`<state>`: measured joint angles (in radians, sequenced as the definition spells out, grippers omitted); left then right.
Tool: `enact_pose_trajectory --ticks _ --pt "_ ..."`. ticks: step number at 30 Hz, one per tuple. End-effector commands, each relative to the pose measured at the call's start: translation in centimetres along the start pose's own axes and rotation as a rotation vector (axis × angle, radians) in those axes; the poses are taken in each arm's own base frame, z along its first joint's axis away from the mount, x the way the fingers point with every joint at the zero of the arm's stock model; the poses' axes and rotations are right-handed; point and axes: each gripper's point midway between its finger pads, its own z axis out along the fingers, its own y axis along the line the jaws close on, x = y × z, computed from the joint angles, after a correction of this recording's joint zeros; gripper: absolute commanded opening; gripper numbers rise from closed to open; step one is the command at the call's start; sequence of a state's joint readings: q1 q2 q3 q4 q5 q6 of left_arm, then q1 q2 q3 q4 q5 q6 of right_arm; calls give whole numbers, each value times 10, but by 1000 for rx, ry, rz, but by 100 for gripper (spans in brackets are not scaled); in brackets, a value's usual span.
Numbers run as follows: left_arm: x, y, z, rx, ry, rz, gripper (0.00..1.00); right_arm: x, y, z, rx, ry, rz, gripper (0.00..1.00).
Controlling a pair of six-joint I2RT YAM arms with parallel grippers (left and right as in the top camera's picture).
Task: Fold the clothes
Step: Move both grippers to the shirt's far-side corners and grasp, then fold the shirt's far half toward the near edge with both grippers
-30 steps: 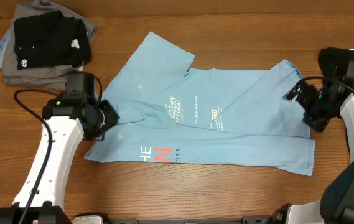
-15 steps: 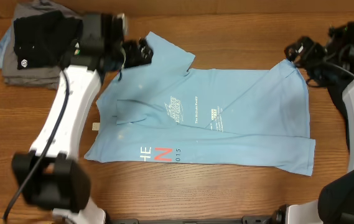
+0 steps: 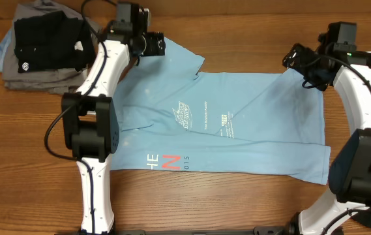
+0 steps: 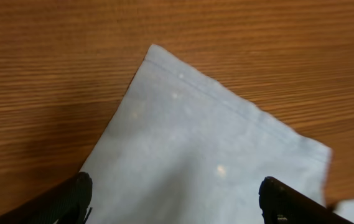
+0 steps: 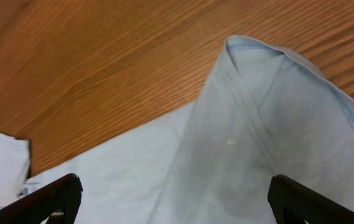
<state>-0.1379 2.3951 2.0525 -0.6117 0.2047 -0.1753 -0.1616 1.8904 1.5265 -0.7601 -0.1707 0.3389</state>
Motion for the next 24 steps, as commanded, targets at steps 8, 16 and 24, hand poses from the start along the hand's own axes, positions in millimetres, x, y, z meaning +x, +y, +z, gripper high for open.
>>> enact_pose_trajectory --ticks 8,16,24 --pt "3 25 43 -152 -27 185 86 5 -10 23 73 26 -39 100" --pt "-17 25 44 -185 -111 229 75 9 -15 30 89 44 -36 100" --pt "-2 30 64 -189 -84 228 77 12 -18 39 95 60 -23 100"
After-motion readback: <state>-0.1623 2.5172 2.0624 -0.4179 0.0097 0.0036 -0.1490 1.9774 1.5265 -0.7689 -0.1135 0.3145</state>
